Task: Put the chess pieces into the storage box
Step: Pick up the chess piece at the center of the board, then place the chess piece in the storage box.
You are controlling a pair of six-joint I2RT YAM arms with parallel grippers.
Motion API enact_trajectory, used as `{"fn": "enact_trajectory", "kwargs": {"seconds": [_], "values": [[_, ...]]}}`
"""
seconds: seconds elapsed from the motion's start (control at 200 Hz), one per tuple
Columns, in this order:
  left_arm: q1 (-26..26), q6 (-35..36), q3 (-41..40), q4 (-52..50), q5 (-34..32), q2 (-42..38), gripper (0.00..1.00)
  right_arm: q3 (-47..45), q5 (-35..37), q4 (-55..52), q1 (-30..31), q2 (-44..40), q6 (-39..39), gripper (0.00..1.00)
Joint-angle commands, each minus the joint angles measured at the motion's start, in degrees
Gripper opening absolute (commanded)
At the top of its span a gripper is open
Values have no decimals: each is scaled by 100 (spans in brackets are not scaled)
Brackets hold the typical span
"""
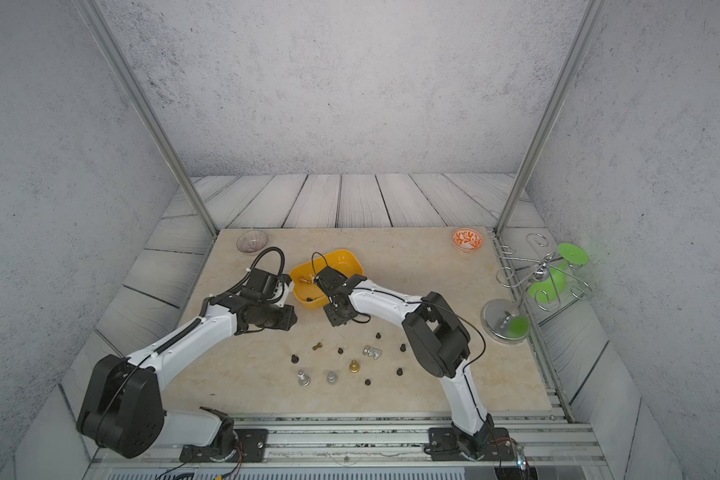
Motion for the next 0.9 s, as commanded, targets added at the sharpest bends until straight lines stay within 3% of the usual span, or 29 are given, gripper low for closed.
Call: {"fn": "enact_trajectory", "kwargs": {"seconds": [0.0, 0.525, 0.896], "values": [[28, -24, 27, -56, -30, -93, 27, 595, 88, -160, -172, -507, -474, 23], [25, -47, 78, -85, 83, -101, 27, 3197, -285, -39, -611, 1442, -1142, 24], [27, -27, 92, -103, 207, -80, 27, 3639, -703, -74, -637, 2268, -1076, 26]]}}
